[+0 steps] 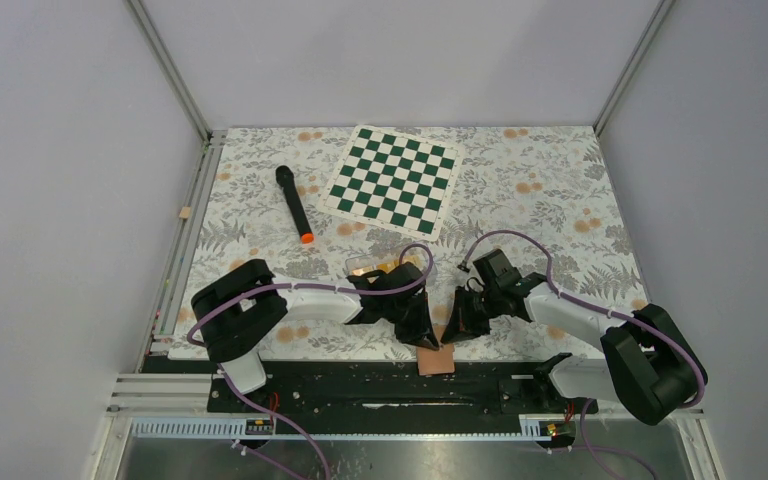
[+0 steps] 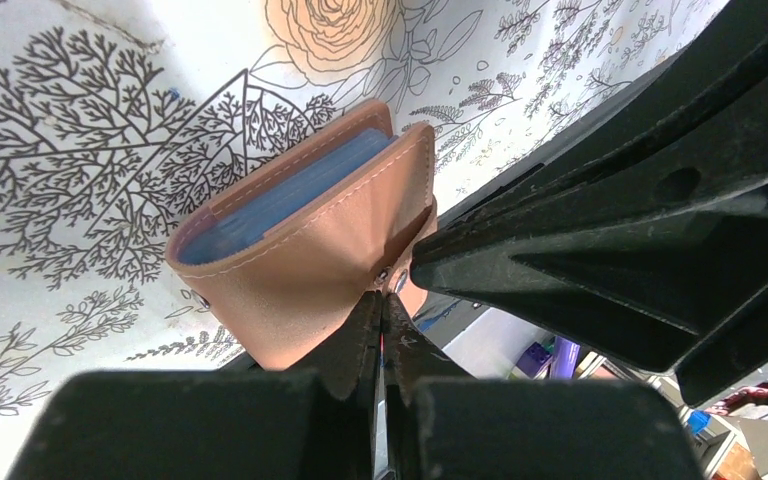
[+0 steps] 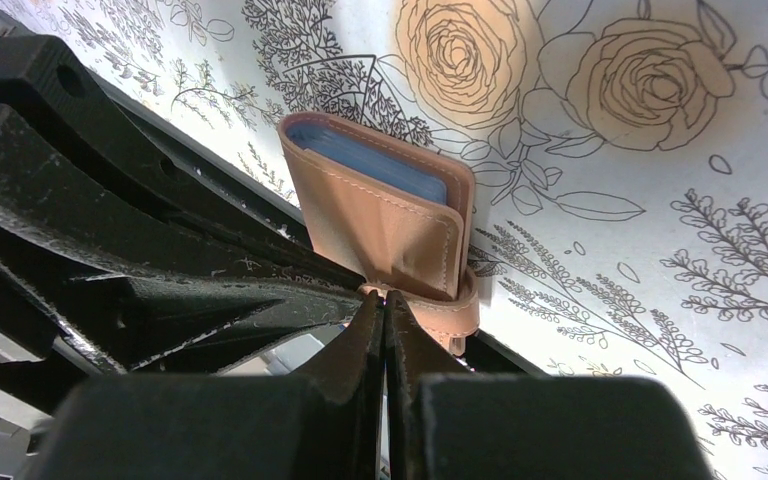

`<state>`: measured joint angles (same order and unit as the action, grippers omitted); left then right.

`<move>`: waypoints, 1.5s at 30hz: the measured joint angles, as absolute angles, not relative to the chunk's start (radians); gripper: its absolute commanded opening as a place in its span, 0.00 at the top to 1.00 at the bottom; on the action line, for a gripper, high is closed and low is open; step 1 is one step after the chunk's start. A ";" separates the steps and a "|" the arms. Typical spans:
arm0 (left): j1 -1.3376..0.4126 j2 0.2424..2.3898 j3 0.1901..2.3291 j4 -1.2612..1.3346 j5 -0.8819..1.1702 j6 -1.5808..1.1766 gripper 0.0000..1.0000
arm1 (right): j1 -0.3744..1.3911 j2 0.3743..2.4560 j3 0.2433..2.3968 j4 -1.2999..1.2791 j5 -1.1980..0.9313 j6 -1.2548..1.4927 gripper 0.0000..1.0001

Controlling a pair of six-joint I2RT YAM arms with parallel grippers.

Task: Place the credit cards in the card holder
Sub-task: Close the card holder at the center of the board.

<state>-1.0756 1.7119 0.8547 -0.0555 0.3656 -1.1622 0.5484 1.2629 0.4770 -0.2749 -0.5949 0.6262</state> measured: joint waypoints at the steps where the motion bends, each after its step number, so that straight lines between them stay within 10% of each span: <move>1: -1.076 1.712 0.854 -0.057 0.365 -1.164 1.00 | 0.550 1.263 0.477 -0.275 -0.595 0.626 1.00; 45: -1.079 1.748 0.909 -0.164 0.337 -1.133 0.94 | 0.750 1.369 0.629 -0.434 -0.376 0.611 1.00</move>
